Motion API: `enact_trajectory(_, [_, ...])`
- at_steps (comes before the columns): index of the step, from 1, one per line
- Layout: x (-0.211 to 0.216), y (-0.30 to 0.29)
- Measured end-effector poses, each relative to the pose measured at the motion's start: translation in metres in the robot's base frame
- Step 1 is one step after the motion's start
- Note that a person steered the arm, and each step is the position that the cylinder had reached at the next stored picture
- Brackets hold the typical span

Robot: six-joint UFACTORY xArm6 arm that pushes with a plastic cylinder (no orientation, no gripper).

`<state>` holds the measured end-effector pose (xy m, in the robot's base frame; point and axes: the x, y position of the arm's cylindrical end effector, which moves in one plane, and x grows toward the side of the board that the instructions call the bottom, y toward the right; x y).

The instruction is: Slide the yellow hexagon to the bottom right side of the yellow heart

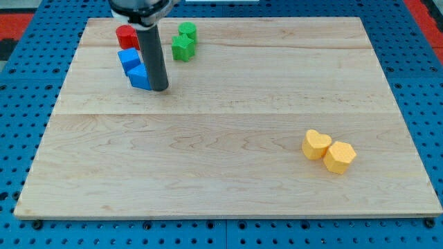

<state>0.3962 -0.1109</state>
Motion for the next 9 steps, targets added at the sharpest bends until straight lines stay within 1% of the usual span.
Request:
enact_trajectory(1, [-0.009,-0.016])
enact_trajectory(2, [-0.030,-0.026])
enact_trajectory(3, [-0.017,0.009])
enact_trajectory(4, [-0.015,0.074])
enact_trajectory(5, [0.013,0.161])
enact_trajectory(6, [0.055,0.243])
enact_trajectory(7, [0.069,0.265])
enact_trajectory(8, [0.082,0.271])
enact_trajectory(9, [0.112,0.284])
